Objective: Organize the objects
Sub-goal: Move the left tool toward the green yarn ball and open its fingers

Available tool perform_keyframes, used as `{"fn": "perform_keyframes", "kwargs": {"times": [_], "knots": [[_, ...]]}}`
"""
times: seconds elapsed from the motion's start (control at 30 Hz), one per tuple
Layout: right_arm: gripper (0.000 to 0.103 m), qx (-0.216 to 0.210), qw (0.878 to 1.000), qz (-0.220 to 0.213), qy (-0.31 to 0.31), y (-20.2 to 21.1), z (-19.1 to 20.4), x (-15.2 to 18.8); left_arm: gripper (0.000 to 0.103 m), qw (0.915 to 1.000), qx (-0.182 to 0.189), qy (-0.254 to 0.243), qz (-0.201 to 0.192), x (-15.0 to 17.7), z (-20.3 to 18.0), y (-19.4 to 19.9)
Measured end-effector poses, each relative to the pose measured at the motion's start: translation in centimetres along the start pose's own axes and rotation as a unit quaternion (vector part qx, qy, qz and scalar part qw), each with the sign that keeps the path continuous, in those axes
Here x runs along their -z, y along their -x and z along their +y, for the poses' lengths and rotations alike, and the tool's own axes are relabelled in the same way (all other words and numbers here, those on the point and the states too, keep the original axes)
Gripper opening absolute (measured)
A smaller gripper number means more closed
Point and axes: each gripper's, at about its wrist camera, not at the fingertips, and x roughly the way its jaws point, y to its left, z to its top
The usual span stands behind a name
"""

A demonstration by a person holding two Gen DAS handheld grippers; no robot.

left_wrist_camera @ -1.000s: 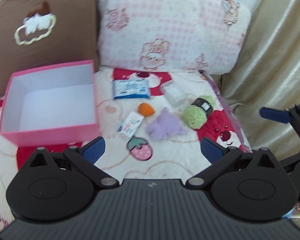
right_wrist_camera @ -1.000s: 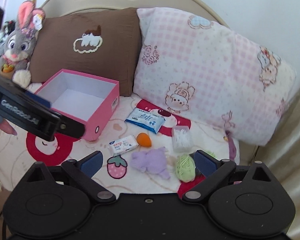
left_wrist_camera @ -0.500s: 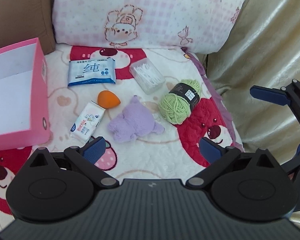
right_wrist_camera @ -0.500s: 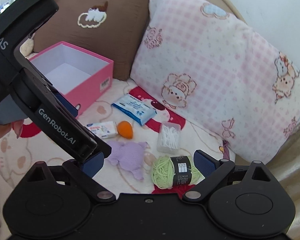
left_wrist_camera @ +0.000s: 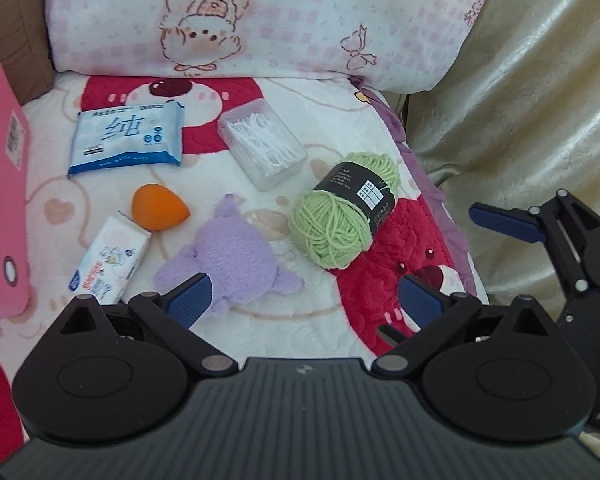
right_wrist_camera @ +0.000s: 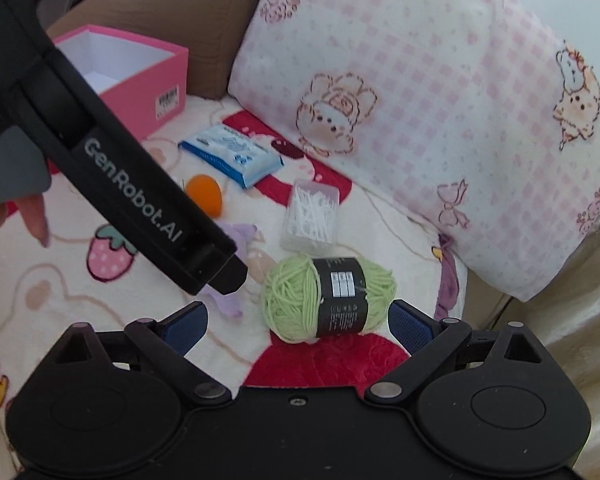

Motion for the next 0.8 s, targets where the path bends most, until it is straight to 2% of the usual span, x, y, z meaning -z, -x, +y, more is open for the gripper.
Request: {"fn": "perform_keyframes", "kwargs": {"times": [0.17, 0.33, 0.53, 0.6, 0.7, 0.8], "knots": [[0.098, 0.015, 1.000, 0.009, 0.003, -2.0, -0.4, 0.4, 0.100, 0.9997, 0.018, 0.005, -0.017, -0.2, 0.2, -1.7], [0.098, 0.033, 0.999, 0.022, 0.017, -4.1, -0.8, 0.4, 0.098, 0.9992, 0.036, 0.011, -0.015, -0.5, 0.4, -3.6], [0.098, 0.038, 0.998, 0.026, 0.039, -6.6, -1.0, 0.6, 0.093, 0.9970, 0.062, 0.042, -0.019, -0.8, 1.2, -5.3], [0.098, 0.037, 0.998, 0.027, 0.043, -7.3, -1.3, 0.7, 0.093, 0.9971, 0.061, 0.043, -0.013, -0.8, 1.3, -6.0], [0.098, 0.052, 0.995, 0.029, 0.080, -8.1, -1.3, 1.0, 0.093, 0.9973, 0.062, 0.038, -0.006, -1.0, 1.3, -6.8], [0.098, 0.045, 0.994, 0.039, 0.091, -8.7, -1.9, 1.0, 0.090, 0.9975, 0.064, 0.030, -0.008, -1.2, 1.3, -7.5]]}}
